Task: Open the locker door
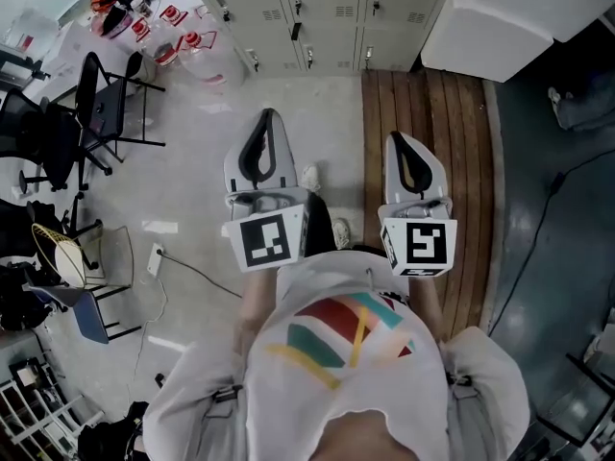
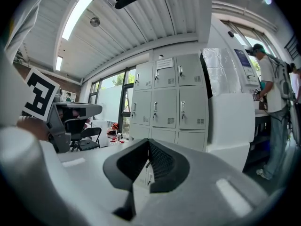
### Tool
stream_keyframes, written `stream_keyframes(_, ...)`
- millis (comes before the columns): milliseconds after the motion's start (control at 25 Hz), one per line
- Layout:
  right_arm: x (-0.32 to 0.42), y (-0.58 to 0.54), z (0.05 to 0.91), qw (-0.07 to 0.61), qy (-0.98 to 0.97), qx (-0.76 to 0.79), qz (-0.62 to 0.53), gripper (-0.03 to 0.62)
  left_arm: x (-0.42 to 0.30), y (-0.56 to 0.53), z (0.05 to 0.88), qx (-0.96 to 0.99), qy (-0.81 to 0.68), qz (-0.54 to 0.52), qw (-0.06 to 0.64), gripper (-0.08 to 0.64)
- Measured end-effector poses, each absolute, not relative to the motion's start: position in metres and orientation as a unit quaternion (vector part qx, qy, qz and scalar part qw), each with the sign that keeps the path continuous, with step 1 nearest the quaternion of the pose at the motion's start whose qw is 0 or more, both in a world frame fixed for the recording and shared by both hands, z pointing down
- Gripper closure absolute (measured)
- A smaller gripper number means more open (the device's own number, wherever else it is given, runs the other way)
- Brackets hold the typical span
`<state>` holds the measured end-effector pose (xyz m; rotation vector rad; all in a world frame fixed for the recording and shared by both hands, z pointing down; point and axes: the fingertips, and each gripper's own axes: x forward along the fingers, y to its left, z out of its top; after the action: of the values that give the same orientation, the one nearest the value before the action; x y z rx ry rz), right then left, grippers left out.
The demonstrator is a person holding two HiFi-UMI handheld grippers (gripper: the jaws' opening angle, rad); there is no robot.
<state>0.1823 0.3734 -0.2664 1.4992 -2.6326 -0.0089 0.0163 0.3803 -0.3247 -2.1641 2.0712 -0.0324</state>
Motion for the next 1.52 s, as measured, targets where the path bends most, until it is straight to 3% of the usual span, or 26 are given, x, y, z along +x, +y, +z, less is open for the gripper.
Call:
stream_keyframes(360, 0.149, 0.322, -0.269, 0.052, -0.869, 0.493, -0.016, 0.588, -0.025, 0.322, -0.314, -0.712, 0.698, -0.011, 0.074, 0.545)
stream_keyframes(1120, 0.053, 0.057, -0.302, 0.058, -0.843, 0.534, -0.027, 0.588, -0.13, 0.025, -0.339, -0.738, 0.67, 0.017, 0.08, 0.545)
stream_keyframes(1520, 0.009, -0.006, -0.292, 0.087, -0.863, 0.497, -0.029, 0.588, -0.165, -0.019, -0.319, -0.724, 0.688, 0.009, 0.04, 0.545)
